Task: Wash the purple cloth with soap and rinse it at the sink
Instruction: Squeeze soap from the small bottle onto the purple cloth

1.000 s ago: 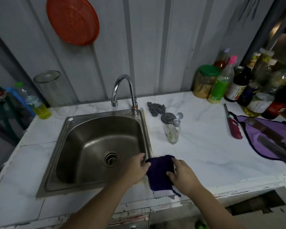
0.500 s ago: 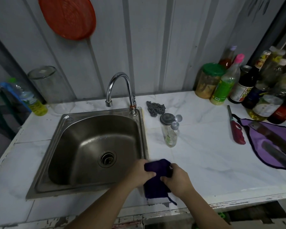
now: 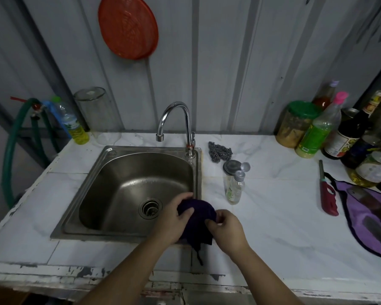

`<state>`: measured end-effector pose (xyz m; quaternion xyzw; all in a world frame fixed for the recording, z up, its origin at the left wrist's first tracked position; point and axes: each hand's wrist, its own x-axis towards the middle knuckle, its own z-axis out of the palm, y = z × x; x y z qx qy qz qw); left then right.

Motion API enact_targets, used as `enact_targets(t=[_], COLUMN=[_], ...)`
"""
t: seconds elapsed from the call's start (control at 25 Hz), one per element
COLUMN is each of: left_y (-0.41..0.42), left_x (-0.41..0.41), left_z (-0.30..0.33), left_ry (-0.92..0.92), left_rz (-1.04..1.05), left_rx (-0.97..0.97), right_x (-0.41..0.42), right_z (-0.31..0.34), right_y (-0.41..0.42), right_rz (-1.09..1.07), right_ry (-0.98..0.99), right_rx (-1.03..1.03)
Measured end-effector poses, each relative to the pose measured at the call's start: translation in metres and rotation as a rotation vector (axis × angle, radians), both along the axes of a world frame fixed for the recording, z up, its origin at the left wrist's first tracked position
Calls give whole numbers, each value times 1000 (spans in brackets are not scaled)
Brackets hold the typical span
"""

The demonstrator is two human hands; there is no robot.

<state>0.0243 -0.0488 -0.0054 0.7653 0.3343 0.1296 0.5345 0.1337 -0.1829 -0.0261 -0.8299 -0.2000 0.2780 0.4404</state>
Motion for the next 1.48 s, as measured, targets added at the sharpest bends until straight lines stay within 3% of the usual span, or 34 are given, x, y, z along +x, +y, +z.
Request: enact_targets(t=[0.28,0.56,0.76,0.92,1.08,1.48], left_y=[39,87,116,133,138,136], left_x=[1,13,19,32,42,50], left_z=[52,64,51,42,40,56], left_ry=[-259,-364,-370,-372,-359,-373], left_rz=[215,292,278,224,181,146], left_rx=[-264,-450,-564,-622,-675,-714], right_x=[13,22,18,20,43,72], right_z=[46,65,38,7,-13,-18], right_y=[60,101,77,48,39,60], right_rz=[9,14,-129,-389,-578,-520], right_ry=[-63,-169,-213,-310,-271,-271], right_rx=[170,183,111,-66,-115,-81])
